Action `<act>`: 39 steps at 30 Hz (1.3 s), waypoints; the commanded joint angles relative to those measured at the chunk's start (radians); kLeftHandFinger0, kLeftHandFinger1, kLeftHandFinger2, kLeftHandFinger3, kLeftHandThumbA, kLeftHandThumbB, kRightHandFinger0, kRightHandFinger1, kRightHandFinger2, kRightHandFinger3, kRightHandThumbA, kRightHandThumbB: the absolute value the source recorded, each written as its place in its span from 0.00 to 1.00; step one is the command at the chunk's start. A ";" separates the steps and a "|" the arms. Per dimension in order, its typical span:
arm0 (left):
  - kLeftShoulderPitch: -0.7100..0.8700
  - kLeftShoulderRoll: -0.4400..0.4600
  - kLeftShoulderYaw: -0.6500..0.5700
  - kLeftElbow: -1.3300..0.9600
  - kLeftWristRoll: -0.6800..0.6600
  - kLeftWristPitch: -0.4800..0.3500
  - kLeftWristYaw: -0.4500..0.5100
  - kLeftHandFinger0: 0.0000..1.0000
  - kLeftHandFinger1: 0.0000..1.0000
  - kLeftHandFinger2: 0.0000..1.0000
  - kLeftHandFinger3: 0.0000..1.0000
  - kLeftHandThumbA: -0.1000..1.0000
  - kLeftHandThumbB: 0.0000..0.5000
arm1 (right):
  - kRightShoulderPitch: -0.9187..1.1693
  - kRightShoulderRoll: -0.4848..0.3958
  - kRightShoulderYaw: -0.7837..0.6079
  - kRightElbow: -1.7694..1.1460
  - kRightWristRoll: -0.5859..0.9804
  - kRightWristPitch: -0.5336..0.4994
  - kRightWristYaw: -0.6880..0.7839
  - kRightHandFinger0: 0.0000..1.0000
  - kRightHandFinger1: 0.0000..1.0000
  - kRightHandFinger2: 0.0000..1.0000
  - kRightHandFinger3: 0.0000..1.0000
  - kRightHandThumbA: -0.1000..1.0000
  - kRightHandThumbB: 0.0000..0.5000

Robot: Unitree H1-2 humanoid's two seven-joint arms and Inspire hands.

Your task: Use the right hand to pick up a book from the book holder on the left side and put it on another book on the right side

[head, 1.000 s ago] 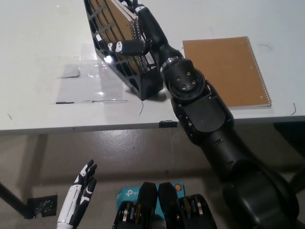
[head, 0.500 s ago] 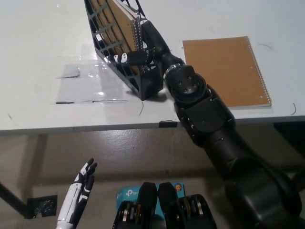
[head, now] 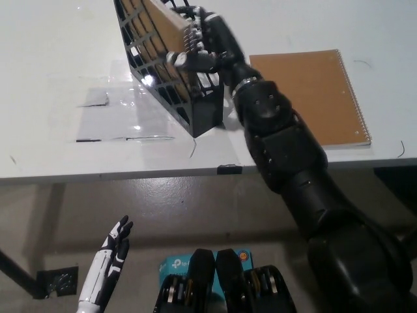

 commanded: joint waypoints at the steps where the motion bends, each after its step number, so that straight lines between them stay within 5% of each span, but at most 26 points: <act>1: -0.015 0.011 -0.003 -0.024 -0.004 -0.040 0.011 1.00 1.00 1.00 1.00 1.00 0.40 | -0.092 0.032 -0.092 -0.009 0.163 0.045 0.076 0.00 0.25 0.66 0.66 0.00 0.27; 5: -0.014 0.010 -0.001 -0.030 -0.007 -0.036 0.011 1.00 1.00 1.00 1.00 1.00 0.40 | -0.086 0.029 -0.116 0.005 0.171 0.050 0.113 0.00 0.25 0.66 0.59 0.00 0.33; 14: -0.021 0.008 -0.002 -0.044 -0.012 -0.026 0.007 1.00 1.00 1.00 1.00 1.00 0.37 | -0.077 0.020 -0.099 0.079 0.154 0.008 0.105 0.00 0.19 0.61 0.55 0.00 0.32; 20: -0.032 0.008 -0.001 -0.029 -0.018 -0.036 0.006 1.00 1.00 1.00 1.00 1.00 0.38 | -0.105 0.022 -0.163 0.082 0.248 0.056 0.137 0.00 0.23 0.71 0.76 0.00 0.30; 27: -0.039 0.011 -0.003 -0.013 -0.018 -0.062 0.009 1.00 1.00 1.00 1.00 1.00 0.40 | -0.191 0.035 -0.304 -0.050 0.398 0.231 0.136 0.00 0.22 0.70 0.82 0.00 0.24; 39: -0.040 0.008 -0.002 -0.016 -0.015 -0.052 0.012 0.99 1.00 1.00 1.00 1.00 0.39 | -0.373 -0.025 -0.333 -0.147 0.442 0.341 0.114 0.00 0.32 0.74 0.86 0.00 0.21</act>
